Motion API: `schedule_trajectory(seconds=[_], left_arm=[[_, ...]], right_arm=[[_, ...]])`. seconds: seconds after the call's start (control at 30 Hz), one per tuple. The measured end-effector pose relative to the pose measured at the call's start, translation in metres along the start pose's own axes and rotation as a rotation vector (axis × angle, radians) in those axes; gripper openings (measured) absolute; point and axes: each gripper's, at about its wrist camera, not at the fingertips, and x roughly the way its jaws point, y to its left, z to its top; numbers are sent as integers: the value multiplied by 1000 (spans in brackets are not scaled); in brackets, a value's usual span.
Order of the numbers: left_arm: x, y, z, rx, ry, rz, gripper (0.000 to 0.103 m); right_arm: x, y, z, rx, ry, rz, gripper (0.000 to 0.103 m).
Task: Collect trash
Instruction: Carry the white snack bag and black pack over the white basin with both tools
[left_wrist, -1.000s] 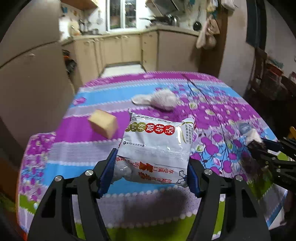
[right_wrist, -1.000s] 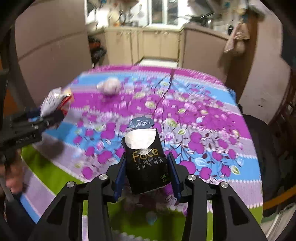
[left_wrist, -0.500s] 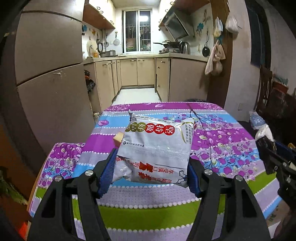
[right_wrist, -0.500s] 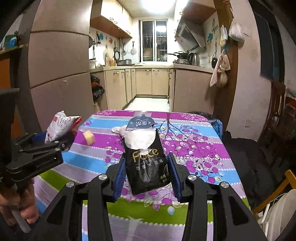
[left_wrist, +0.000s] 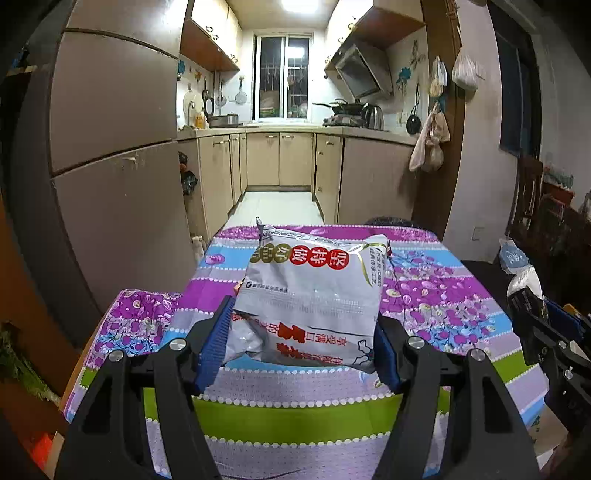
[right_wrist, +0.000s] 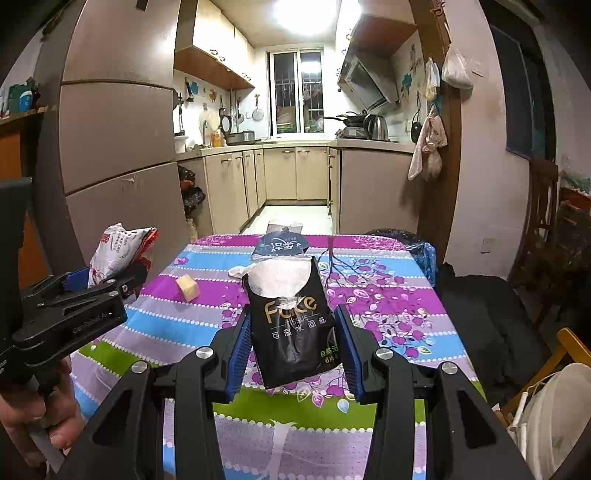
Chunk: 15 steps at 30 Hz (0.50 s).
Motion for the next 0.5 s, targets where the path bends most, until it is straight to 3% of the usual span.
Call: schedule_trajectory(seconds=[0.5], left_arm=[[-26, -29, 12, 20, -39, -61, 64]], right_arm=[[-50, -28, 15, 51, -50, -37, 45]])
